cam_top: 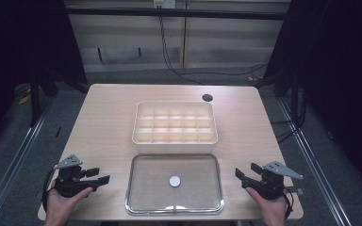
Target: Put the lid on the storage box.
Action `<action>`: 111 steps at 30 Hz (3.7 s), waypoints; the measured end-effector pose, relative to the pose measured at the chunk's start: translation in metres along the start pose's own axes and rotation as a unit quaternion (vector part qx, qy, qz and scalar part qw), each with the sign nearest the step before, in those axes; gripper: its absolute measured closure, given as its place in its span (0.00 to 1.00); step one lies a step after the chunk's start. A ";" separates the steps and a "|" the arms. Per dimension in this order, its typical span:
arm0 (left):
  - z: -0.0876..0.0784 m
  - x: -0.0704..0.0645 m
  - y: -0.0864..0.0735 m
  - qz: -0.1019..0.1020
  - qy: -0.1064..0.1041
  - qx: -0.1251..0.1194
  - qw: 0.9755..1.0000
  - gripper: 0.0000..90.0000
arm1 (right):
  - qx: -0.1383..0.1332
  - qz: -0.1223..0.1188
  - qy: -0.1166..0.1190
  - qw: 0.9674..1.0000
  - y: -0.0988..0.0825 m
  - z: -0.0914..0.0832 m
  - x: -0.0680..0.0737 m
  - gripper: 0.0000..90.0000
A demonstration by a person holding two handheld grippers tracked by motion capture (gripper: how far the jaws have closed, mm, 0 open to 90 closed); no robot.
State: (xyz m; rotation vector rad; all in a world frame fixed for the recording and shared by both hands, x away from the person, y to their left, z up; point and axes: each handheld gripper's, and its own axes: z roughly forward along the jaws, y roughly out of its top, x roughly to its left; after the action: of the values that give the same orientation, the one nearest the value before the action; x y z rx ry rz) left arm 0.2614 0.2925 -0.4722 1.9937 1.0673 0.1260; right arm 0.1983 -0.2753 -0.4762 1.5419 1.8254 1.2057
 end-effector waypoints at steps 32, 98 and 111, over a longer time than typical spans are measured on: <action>0.031 -0.029 0.039 0.049 -0.042 -0.008 0.998 0.49 | 0.050 -0.014 0.086 0.995 0.053 0.034 0.032 0.40; 0.075 -0.038 0.019 0.057 -0.051 0.074 0.994 0.70 | 0.154 0.064 0.073 0.983 0.013 0.074 0.024 0.66; 0.075 -0.035 0.019 0.049 -0.055 0.070 0.995 0.70 | 0.141 0.164 0.163 0.963 0.006 0.077 0.005 0.72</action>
State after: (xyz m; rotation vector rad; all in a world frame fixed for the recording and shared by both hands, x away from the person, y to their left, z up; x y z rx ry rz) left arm 0.2850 0.2141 -0.4962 2.1528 0.9316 -0.0062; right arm 0.2619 -0.2456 -0.5095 1.9626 2.0807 1.4723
